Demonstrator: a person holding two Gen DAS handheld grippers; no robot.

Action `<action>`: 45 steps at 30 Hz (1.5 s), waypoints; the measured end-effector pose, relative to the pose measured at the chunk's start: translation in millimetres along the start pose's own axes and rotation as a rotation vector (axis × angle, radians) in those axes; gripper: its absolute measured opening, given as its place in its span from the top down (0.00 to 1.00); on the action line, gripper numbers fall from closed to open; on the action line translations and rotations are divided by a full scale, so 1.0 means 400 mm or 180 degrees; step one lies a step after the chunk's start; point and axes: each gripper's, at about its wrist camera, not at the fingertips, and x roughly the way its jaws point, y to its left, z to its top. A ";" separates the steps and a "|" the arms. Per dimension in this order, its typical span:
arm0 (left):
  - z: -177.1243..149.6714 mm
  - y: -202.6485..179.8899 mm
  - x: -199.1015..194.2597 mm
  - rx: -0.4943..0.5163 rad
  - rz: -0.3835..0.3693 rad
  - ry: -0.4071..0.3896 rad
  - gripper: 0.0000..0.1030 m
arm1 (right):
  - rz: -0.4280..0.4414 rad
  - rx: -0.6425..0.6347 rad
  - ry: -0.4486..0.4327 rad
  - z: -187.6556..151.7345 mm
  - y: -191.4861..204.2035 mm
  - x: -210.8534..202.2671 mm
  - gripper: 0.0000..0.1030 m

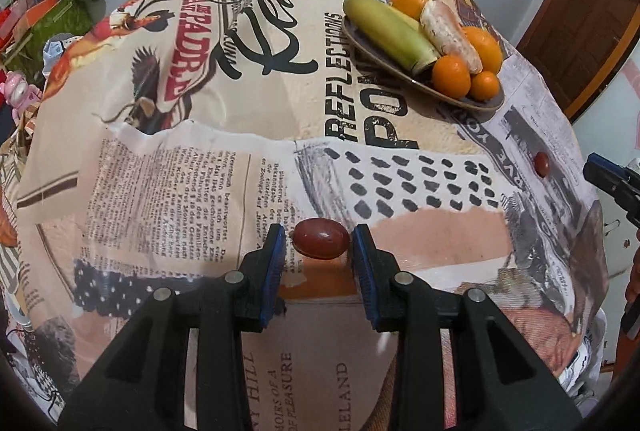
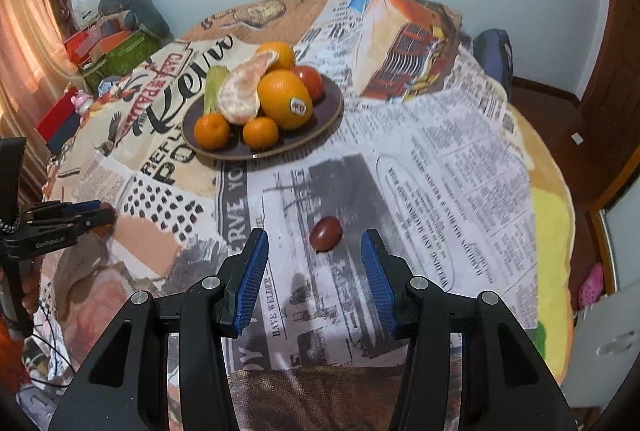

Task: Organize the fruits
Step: 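Grasp a dark red grape with the left gripper while the right gripper grasps another grape, then lower both grapes onto the plate rim and open both grippers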

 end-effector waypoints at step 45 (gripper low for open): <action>0.128 -0.088 -0.086 0.0249 -0.0089 -0.0567 0.72 | 0.0197 0.0010 -0.0286 0.100 0.029 0.029 0.81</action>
